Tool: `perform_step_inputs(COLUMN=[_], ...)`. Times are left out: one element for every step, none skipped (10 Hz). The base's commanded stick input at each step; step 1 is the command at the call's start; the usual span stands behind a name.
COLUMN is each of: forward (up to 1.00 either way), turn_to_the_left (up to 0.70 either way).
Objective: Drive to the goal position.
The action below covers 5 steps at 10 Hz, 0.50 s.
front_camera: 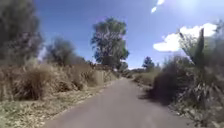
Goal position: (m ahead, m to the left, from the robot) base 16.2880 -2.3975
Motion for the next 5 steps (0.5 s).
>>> perform_step_inputs(forward=[1.0,1.0,1.0,1.0,1.0], turn_to_the_left=[-0.1,-0.07,-0.03,0.0,0.0])
